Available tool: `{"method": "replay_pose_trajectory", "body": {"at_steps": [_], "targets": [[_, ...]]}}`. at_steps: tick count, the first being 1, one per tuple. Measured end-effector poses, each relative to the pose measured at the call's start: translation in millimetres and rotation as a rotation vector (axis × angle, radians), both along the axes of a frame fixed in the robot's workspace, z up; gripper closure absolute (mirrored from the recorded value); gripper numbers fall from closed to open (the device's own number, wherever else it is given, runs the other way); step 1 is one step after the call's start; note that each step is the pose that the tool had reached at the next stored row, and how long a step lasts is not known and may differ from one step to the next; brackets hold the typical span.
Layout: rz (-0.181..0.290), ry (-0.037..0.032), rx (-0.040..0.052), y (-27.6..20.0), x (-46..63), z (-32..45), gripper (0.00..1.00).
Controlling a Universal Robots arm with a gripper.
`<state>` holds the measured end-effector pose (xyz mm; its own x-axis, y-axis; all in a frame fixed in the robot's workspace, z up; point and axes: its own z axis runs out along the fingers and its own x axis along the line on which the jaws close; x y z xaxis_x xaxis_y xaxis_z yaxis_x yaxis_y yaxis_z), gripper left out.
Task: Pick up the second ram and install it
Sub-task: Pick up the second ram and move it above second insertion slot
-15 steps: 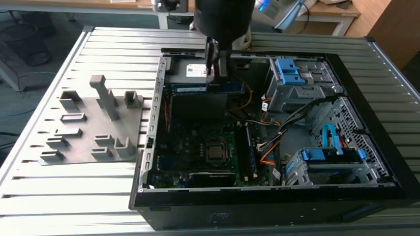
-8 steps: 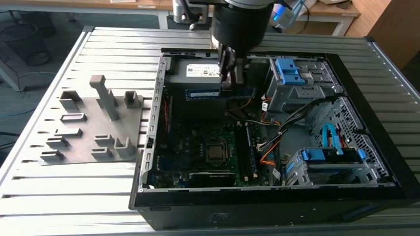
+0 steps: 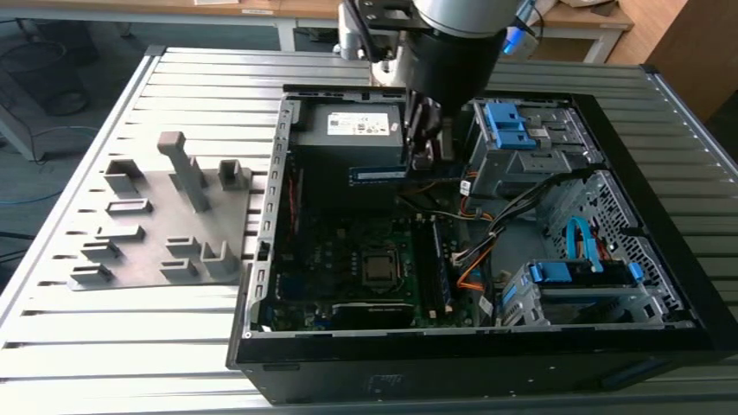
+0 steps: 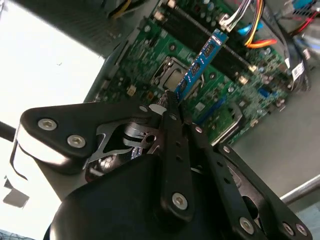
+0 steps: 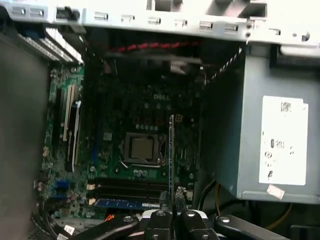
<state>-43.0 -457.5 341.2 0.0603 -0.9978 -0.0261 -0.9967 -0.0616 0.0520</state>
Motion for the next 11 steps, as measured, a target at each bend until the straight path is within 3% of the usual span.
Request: {"method": "replay_pose_trajectory", "body": {"at_steps": [6, 9, 11], "targets": [[0.000, 0.0000, 0.0000, 0.0, 15.0, -10.9, 0.86], [0.000, 0.0000, -0.0001, -0.4, 15.5, -16.3, 0.86], [0.000, 0.0001, -0.0003, -3.6, 15.5, -19.8, 0.86]]}}
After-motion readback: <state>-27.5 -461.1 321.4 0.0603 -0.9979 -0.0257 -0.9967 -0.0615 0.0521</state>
